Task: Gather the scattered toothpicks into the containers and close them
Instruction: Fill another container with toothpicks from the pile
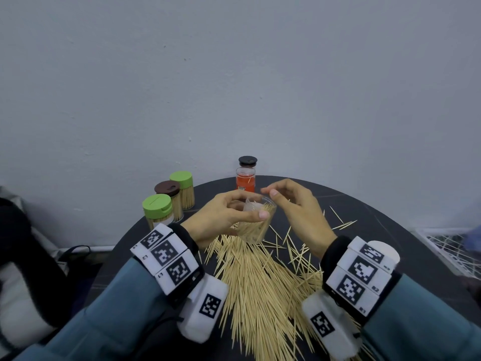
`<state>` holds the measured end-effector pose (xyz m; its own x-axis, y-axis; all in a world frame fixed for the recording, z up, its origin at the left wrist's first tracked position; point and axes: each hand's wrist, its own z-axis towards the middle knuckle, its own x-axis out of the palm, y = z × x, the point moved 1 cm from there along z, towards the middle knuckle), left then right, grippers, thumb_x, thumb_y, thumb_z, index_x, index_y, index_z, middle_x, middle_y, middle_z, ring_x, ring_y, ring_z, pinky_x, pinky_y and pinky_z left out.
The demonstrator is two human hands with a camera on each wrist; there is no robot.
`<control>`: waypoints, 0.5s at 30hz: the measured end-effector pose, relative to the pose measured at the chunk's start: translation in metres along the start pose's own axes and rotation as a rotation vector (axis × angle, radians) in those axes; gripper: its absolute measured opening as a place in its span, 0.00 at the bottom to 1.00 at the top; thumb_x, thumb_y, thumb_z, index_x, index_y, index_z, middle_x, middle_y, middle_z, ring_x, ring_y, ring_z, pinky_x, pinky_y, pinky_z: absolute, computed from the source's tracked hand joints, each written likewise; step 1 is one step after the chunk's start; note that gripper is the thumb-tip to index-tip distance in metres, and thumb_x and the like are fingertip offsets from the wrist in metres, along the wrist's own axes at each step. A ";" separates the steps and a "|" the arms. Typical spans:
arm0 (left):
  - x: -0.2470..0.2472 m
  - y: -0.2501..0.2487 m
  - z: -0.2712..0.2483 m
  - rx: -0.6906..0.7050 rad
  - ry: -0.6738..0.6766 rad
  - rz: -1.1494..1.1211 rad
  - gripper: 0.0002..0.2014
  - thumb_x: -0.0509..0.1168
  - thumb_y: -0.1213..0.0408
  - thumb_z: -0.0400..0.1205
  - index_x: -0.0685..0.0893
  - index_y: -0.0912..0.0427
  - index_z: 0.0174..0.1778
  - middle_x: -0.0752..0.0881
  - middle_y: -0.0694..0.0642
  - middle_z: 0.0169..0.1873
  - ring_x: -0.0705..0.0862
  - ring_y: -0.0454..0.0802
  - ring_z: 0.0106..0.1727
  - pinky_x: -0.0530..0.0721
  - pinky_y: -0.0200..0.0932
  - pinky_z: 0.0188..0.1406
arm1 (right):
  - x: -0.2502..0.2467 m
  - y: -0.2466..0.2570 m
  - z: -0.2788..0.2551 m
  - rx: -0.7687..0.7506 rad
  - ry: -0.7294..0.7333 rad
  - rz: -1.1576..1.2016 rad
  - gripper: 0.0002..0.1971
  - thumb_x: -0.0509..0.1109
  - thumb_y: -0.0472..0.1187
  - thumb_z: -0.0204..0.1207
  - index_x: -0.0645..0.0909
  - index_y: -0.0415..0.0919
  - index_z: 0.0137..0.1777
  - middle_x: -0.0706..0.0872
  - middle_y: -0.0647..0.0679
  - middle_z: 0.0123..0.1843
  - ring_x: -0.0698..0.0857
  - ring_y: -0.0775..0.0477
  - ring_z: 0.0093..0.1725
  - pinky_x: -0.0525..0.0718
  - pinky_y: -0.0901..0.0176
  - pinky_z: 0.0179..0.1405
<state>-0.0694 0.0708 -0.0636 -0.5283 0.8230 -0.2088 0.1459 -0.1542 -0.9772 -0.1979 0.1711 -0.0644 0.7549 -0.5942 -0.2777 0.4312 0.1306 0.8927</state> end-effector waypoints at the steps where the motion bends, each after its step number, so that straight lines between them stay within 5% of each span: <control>1: -0.001 0.000 0.000 0.019 -0.031 0.012 0.28 0.78 0.56 0.64 0.84 0.51 0.61 0.88 0.58 0.56 0.86 0.51 0.58 0.84 0.46 0.51 | -0.001 -0.001 0.001 0.008 -0.009 -0.052 0.05 0.64 0.37 0.80 0.81 0.43 0.50 0.86 0.55 0.48 0.82 0.65 0.47 0.76 0.83 0.42; 5: -0.007 0.000 0.002 0.125 -0.142 0.139 0.26 0.81 0.63 0.65 0.84 0.51 0.59 0.87 0.53 0.52 0.85 0.48 0.56 0.83 0.42 0.52 | -0.007 0.000 0.001 0.056 0.062 -0.110 0.03 0.68 0.40 0.78 0.83 0.46 0.46 0.86 0.52 0.45 0.84 0.56 0.47 0.84 0.65 0.44; 9: -0.007 -0.001 0.002 0.193 -0.150 0.275 0.28 0.84 0.63 0.63 0.85 0.47 0.58 0.87 0.46 0.54 0.83 0.43 0.60 0.79 0.48 0.65 | -0.007 0.004 0.000 -0.014 0.241 -0.336 0.10 0.64 0.45 0.80 0.84 0.52 0.57 0.80 0.52 0.55 0.81 0.57 0.53 0.73 0.70 0.51; 11: -0.006 -0.001 0.002 0.224 -0.118 0.303 0.28 0.84 0.62 0.61 0.85 0.48 0.58 0.88 0.46 0.53 0.83 0.42 0.60 0.78 0.51 0.68 | -0.004 0.006 -0.001 -0.042 0.290 -0.415 0.13 0.62 0.46 0.82 0.82 0.52 0.62 0.79 0.51 0.59 0.78 0.56 0.56 0.72 0.64 0.57; 15: -0.002 0.000 0.002 0.240 -0.086 0.350 0.27 0.84 0.62 0.62 0.86 0.47 0.57 0.89 0.45 0.51 0.83 0.40 0.58 0.78 0.48 0.66 | -0.002 0.006 -0.004 -0.048 0.373 -0.517 0.12 0.62 0.46 0.82 0.84 0.50 0.60 0.79 0.51 0.59 0.74 0.54 0.60 0.71 0.58 0.61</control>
<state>-0.0701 0.0683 -0.0631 -0.5503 0.6516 -0.5221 0.1356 -0.5472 -0.8259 -0.1947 0.1762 -0.0596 0.5614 -0.2745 -0.7807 0.8006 -0.0585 0.5963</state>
